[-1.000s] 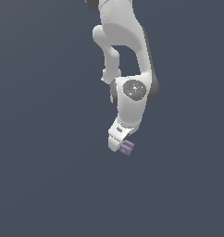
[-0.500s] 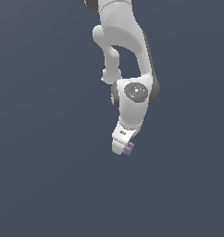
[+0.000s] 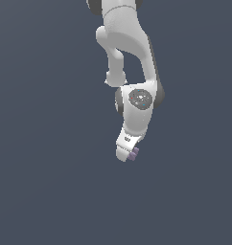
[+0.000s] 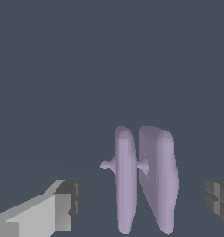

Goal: Pick up the object and move it to a goal position.

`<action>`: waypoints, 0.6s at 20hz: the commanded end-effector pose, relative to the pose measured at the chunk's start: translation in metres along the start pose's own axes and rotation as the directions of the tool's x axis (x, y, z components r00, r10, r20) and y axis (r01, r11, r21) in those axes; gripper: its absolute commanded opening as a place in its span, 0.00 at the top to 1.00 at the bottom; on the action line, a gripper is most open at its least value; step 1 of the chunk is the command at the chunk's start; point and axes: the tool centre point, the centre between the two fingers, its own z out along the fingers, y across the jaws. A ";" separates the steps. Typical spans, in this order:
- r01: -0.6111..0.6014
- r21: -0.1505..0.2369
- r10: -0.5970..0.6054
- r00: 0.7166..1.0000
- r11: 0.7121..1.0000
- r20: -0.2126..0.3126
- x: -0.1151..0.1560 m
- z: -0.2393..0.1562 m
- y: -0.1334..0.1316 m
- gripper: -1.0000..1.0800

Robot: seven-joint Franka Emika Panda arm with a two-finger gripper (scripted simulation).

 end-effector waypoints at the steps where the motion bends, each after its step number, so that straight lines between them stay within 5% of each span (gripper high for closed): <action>1: 0.002 0.001 -0.002 1.000 1.000 0.001 0.000 0.013 -0.001 0.04; 10: 0.004 0.001 -0.004 1.000 1.000 0.000 0.000 0.038 0.000 0.04; 11: 0.004 0.001 -0.004 1.000 1.000 0.000 0.000 0.038 0.000 1.00; 12: 0.004 0.001 -0.004 1.000 1.000 0.000 0.000 0.038 0.000 1.00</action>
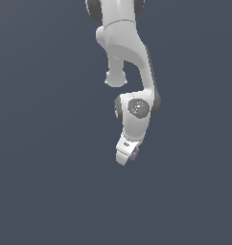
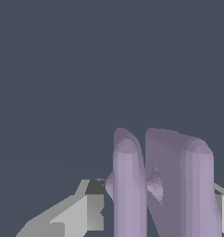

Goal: Pick up the object and move it to a goal position.

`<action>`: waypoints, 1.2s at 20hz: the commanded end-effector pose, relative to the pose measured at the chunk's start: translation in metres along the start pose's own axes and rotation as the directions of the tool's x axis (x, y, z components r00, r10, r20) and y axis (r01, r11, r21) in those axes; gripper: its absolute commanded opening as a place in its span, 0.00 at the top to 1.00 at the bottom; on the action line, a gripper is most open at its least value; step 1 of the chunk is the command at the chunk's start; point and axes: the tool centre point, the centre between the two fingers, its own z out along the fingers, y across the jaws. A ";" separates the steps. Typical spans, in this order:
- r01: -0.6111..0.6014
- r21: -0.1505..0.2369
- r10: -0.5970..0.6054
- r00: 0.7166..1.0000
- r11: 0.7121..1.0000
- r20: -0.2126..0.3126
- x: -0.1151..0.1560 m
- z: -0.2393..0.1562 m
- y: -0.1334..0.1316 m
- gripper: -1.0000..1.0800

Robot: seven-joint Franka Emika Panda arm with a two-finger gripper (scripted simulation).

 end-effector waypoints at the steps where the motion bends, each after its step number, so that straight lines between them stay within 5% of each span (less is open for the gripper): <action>1: 0.001 0.003 -0.001 1.000 1.000 0.001 0.000 0.002 -0.001 1.00; 14: 0.000 0.000 0.000 1.000 1.000 0.000 -0.008 -0.001 0.007 1.00; 24: 0.000 0.001 0.000 1.000 1.000 0.000 -0.067 -0.015 0.058 1.00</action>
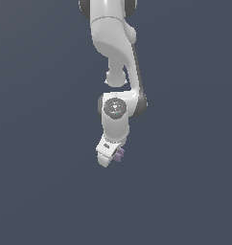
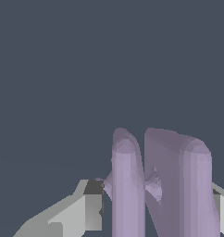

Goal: Pick up the object and move it to a goal position.

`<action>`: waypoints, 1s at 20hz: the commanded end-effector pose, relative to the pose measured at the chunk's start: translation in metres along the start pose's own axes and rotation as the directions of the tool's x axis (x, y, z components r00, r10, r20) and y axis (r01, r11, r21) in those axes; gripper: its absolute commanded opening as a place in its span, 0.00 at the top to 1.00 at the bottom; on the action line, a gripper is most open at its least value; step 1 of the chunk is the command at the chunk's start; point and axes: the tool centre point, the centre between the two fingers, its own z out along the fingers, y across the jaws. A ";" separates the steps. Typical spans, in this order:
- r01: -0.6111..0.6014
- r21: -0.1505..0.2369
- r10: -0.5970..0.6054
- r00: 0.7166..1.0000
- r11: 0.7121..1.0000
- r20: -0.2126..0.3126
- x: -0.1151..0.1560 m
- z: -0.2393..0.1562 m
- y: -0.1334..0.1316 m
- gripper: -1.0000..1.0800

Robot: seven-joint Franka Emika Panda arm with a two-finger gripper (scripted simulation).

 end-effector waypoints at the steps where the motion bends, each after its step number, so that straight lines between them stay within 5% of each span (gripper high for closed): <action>1: -0.001 0.000 0.001 1.000 1.000 0.000 -0.021 -0.005 0.018 1.00; 10: 0.000 0.001 0.000 1.000 1.000 0.000 -0.091 -0.021 0.083 1.00; 20: 0.000 0.002 0.000 1.000 1.000 0.001 -0.120 -0.028 0.113 1.00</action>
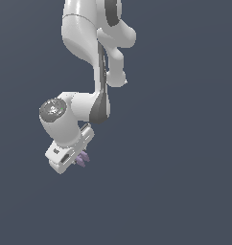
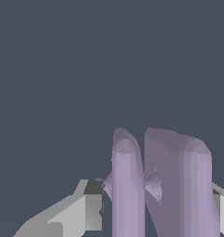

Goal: Pick up the object and move it to a goal position.

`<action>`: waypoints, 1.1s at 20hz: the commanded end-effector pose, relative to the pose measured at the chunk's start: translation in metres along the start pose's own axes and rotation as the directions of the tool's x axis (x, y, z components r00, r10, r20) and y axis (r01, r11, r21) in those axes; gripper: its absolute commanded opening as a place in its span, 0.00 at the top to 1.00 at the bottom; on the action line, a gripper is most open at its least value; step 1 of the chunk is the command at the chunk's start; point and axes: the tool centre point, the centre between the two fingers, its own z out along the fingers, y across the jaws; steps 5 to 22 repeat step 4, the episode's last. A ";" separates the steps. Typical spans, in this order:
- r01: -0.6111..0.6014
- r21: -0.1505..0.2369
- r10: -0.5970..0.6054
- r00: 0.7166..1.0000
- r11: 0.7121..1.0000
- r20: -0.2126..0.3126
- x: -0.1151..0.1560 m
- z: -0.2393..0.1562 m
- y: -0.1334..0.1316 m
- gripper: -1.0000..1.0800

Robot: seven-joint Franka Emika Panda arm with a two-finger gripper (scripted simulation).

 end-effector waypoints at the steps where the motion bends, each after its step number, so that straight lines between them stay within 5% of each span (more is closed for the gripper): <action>1: 0.002 0.000 -0.002 1.000 1.000 0.000 -0.002 -0.001 0.003 1.00; 22: 0.002 0.000 -0.002 1.000 1.000 0.000 -0.001 -0.001 0.003 1.00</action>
